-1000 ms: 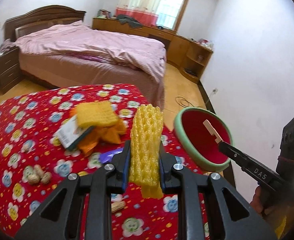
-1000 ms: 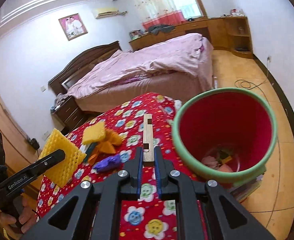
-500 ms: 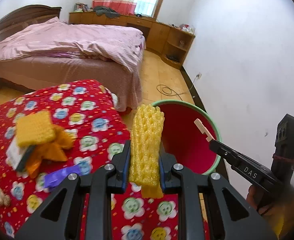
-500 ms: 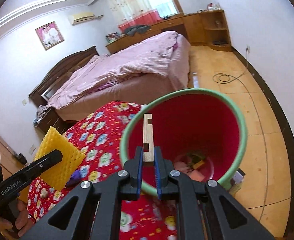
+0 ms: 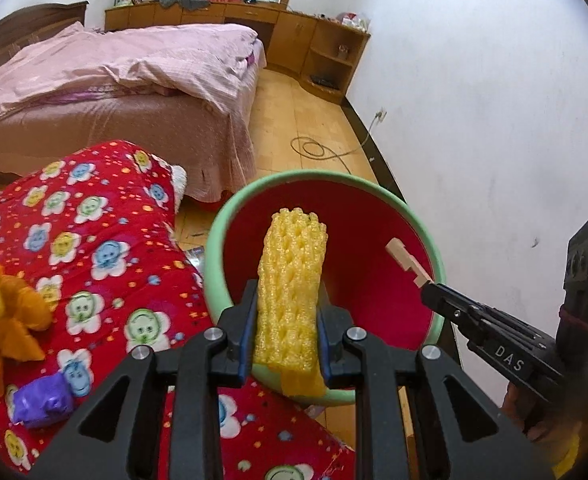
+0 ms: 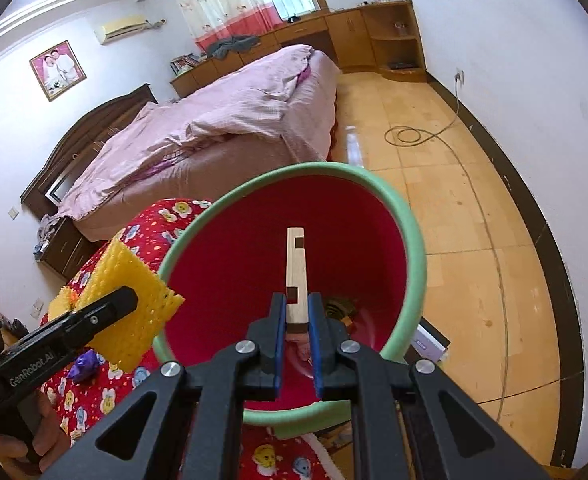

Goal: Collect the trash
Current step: 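Carry the net and wooden stick over the red bucket and open both tools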

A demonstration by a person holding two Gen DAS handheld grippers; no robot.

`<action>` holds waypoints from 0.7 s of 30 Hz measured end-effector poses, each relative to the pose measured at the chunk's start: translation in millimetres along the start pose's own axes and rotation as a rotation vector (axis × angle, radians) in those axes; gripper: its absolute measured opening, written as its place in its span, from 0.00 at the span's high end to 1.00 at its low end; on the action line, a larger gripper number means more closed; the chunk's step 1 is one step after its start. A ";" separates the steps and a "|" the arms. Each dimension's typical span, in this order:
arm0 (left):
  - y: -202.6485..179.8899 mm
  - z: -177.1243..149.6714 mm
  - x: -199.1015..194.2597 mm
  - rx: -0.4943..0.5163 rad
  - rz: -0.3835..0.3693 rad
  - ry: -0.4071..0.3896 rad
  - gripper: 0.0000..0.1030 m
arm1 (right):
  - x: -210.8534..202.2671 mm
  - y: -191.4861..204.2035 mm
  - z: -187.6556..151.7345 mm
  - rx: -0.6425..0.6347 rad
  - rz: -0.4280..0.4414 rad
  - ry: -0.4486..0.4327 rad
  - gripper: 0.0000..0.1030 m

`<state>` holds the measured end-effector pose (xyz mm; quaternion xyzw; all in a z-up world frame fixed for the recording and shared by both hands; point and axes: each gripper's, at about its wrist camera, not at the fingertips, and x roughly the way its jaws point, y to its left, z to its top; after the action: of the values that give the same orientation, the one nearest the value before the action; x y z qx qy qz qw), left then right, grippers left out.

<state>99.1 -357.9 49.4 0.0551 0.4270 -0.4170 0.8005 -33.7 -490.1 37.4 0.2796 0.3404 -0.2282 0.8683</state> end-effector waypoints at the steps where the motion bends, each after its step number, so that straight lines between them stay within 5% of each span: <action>1: -1.6 0.2 3.5 -0.001 -0.006 0.012 0.76 | 0.1 -3.8 -0.6 0.004 0.001 0.002 0.87; 7: -4.3 2.8 8.1 -0.010 -0.022 0.026 0.58 | -0.3 -8.3 1.5 0.016 0.001 0.006 0.84; 21: 22.3 -17.7 -31.6 -0.054 0.030 -0.011 0.57 | -25.2 10.8 -14.3 0.027 0.065 -0.039 0.60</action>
<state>94.7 -316.0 55.4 0.0375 0.4326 -0.3936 0.8102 -50.8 -467.7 50.4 0.2978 0.3108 -0.2100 0.8778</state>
